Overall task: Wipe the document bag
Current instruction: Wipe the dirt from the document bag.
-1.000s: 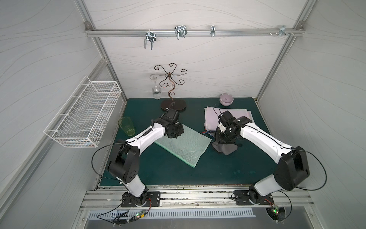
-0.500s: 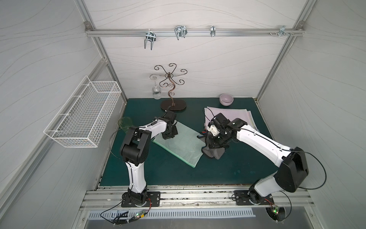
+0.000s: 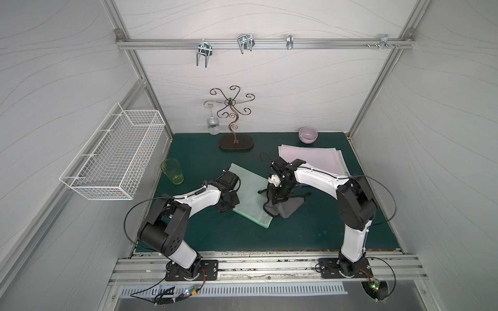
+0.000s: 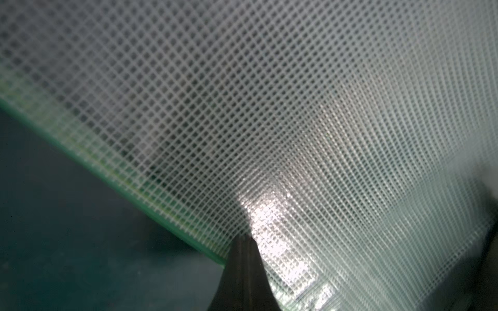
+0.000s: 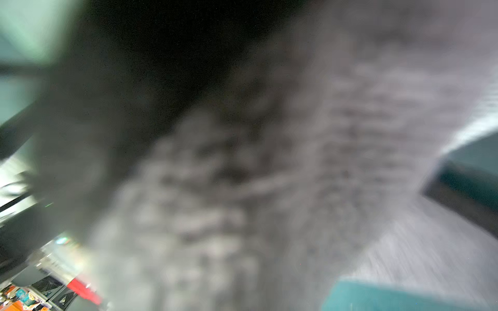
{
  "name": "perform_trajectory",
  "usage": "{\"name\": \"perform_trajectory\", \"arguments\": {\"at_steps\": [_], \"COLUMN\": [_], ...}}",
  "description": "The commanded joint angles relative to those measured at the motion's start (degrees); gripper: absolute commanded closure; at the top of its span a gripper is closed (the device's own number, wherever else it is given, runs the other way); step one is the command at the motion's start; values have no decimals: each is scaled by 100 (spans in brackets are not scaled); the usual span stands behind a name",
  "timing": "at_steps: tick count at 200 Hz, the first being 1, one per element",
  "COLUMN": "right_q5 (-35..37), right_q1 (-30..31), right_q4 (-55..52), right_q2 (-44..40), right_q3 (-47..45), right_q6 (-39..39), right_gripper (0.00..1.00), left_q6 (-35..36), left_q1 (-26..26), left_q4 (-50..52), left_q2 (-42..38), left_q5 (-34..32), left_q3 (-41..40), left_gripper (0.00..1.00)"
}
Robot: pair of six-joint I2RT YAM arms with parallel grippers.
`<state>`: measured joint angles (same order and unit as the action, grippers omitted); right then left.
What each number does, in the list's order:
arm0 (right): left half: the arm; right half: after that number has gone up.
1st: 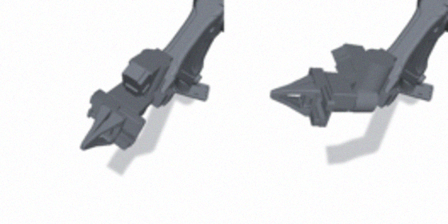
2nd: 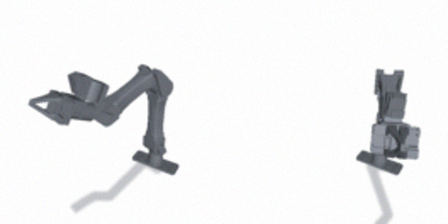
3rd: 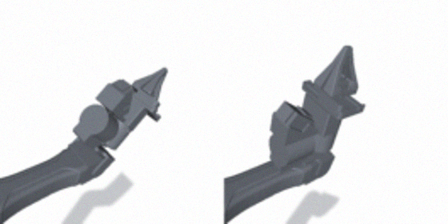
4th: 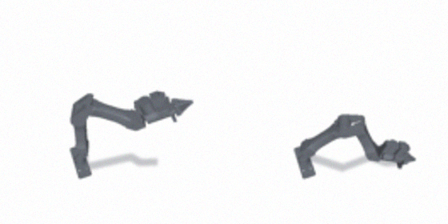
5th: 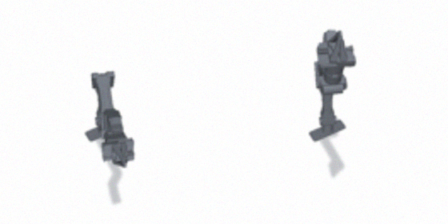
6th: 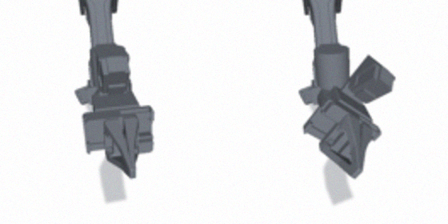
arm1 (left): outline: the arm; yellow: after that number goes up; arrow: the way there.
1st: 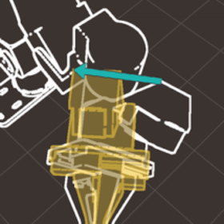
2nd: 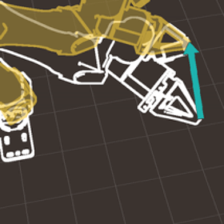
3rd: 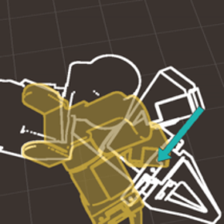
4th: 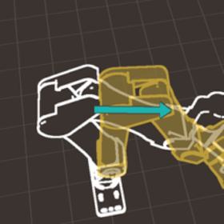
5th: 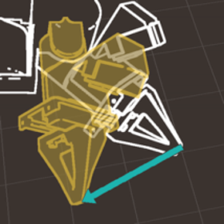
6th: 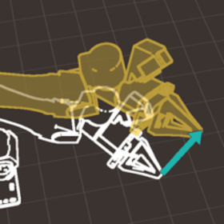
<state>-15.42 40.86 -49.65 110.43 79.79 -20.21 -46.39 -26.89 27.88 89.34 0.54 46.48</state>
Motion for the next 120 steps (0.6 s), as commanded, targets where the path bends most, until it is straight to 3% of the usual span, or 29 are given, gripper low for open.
{"name": "perform_trajectory", "arguments": {"at_steps": [1,67,102,120], "right_q5": [324,1044,1527,1568], "right_q1": [-58,-386,-395,-309], "right_q4": [166,-56,-163,-130], "right_q2": [396,760,423,209], "right_q3": [138,104,-104,-412], "right_q6": [-108,2,290,393], "right_gripper": [100,100,100,100], "left_q6": [-496,-645,-425,-234], "left_q1": [-209,-925,-984,-874], "left_q4": [-139,-65,-38,129], "left_q2": [-140,-1094,-1470,-1575], "left_q5": [169,596,489,-12], "left_q3": [-207,-418,-188,-53], "left_gripper": [100,100,100,100]}}
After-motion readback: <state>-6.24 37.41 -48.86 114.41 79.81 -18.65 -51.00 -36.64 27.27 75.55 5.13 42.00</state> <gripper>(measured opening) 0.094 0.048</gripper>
